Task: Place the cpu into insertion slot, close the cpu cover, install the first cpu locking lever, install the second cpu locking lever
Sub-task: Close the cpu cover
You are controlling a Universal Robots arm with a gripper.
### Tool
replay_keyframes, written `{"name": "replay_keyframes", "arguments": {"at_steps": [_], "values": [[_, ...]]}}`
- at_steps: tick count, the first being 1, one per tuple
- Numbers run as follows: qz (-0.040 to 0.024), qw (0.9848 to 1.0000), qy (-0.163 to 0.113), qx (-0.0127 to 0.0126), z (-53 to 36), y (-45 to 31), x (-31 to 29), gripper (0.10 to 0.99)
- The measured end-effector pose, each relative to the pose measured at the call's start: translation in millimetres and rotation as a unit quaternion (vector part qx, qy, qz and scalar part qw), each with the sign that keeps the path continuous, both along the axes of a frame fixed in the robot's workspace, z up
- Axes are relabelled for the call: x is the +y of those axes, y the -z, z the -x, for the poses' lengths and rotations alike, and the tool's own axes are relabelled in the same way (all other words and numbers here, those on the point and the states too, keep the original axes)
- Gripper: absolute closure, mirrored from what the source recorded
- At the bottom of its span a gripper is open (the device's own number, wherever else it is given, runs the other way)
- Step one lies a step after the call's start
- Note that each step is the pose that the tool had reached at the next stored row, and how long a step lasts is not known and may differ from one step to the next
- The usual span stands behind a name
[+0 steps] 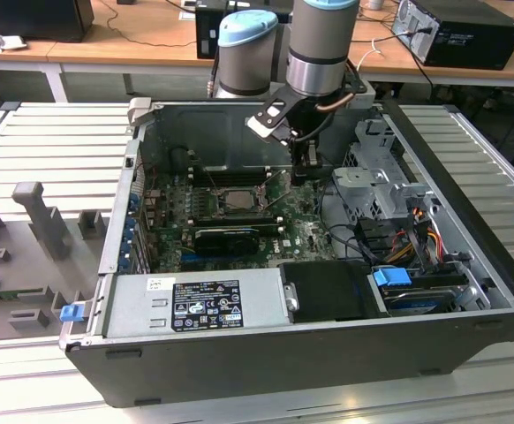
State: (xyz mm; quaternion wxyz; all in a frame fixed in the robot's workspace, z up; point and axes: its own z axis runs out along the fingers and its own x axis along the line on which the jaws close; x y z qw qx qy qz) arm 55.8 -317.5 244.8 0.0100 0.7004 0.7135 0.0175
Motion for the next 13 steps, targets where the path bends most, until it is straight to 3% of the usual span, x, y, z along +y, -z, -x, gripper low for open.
{"name": "replay_keyframes", "arguments": {"at_steps": [13], "values": [[0.0, 1.0, 0.0, 0.0, 17.5, 0.0, 0.0, 0.98]]}}
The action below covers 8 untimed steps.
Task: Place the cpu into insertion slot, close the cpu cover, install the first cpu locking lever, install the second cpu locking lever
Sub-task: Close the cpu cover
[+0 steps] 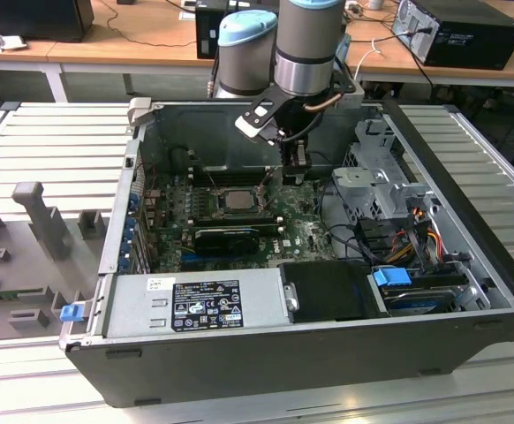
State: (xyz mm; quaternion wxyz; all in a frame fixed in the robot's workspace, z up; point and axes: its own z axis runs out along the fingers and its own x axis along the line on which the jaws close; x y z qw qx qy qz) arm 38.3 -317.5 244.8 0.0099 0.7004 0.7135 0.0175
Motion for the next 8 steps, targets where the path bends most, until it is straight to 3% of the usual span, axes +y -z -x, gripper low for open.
{"name": "replay_keyframes", "arguments": {"at_steps": [8], "values": [[0.0001, 1.0, 0.0, 0.0, 9.7, 0.0, 0.0, 0.98]]}}
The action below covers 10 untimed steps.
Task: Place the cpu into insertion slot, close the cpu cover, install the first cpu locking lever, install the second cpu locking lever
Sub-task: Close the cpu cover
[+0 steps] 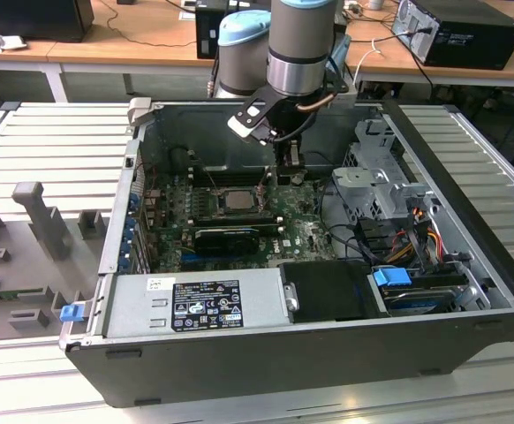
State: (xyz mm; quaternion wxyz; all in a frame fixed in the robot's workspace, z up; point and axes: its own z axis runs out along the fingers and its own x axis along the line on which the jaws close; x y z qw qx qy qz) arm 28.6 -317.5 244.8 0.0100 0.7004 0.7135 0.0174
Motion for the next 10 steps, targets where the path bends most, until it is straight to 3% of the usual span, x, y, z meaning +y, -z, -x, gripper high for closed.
{"name": "replay_keyframes", "arguments": {"at_steps": [10], "values": [[0.0, 1.0, 0.0, 0.0, 11.4, 0.0, 0.0, 0.98]]}}
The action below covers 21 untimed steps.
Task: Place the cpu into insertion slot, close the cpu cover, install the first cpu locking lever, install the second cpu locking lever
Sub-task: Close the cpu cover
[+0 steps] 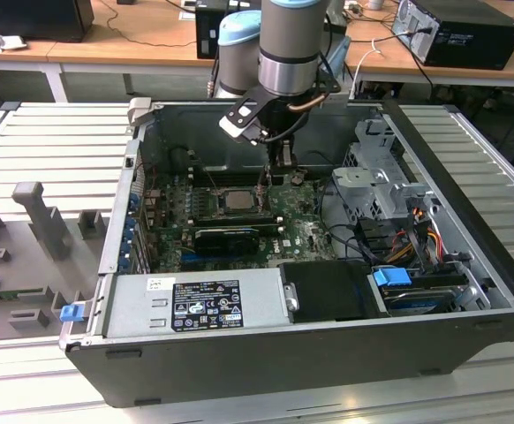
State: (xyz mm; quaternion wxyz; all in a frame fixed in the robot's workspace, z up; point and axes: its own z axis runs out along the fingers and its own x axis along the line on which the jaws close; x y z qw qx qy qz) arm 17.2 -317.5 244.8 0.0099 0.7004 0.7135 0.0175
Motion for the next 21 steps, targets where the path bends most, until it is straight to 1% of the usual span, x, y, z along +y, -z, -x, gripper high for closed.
{"name": "replay_keyframes", "arguments": {"at_steps": [7, 8, 9, 10, 13, 14, 17, 19, 21], "values": [[0.0, 1.0, 0.0, 0.0, 8.9, 0.0, 0.0, 0.98], [0.0, 1.0, 0.0, 0.0, 11.1, 0.0, 0.0, 0.98], [0.0, 1.0, 0.0, 0.0, 21.2, 0.2, 0.0, 0.98], [0.0, 1.0, 0.0, 0.0, 21.8, 0.5, 0.0, 0.98], [-0.0001, 1.0, 0.0, 0.0002, 24.2, 4.2, 0.0, 0.98], [-0.0002, 1.0, 0.0, 0.0003, 26.1, 7.4, 0.0, 0.98], [-0.0003, 1.0, -0.002, 0.0006, 31.5, 12.1, -0.1, 0.98], [-0.0002, 1.0, -0.002, 0.0015, 33.8, 12.6, -0.2, 0.98], [-0.0007, 1.0, -0.002, 0.0017, 39.5, 13.0, -0.2, 0.98]]}}
